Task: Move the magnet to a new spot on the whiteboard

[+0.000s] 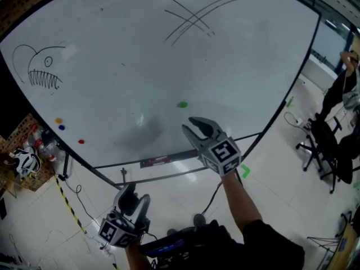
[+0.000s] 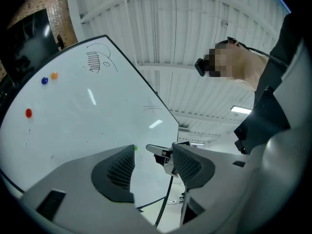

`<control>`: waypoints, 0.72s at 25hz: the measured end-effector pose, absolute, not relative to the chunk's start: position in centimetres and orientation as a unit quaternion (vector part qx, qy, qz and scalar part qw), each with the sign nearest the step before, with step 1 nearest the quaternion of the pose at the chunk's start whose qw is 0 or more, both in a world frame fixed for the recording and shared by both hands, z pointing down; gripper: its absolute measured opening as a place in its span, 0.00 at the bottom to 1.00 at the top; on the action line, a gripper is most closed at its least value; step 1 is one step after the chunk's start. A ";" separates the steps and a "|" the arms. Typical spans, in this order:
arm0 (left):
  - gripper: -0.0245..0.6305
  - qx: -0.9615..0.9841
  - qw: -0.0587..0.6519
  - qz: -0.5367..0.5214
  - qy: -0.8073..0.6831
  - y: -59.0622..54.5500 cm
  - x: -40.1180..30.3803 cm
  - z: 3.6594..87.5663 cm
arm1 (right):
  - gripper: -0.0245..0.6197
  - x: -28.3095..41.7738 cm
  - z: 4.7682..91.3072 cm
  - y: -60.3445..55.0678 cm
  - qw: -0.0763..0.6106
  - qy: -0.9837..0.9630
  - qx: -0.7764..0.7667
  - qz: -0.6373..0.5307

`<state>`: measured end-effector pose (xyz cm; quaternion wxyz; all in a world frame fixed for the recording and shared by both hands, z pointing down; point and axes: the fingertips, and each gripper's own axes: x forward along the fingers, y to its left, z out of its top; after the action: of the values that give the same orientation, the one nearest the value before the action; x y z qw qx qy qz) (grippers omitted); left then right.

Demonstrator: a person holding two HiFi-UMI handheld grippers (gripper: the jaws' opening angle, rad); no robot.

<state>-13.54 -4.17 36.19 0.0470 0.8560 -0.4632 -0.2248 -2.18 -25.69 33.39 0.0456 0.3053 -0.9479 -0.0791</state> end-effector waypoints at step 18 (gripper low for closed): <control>0.40 0.892 0.065 -0.217 -0.391 -5.0 -9.8 35.1 | 0.21 1.8 32.6 -13.6 -0.143 -0.967 0.071 0.198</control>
<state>-9.80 -4.97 35.07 0.0647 0.8921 -0.3908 -0.2174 1.76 -13.56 32.56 -0.1430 0.0712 -0.9672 0.1977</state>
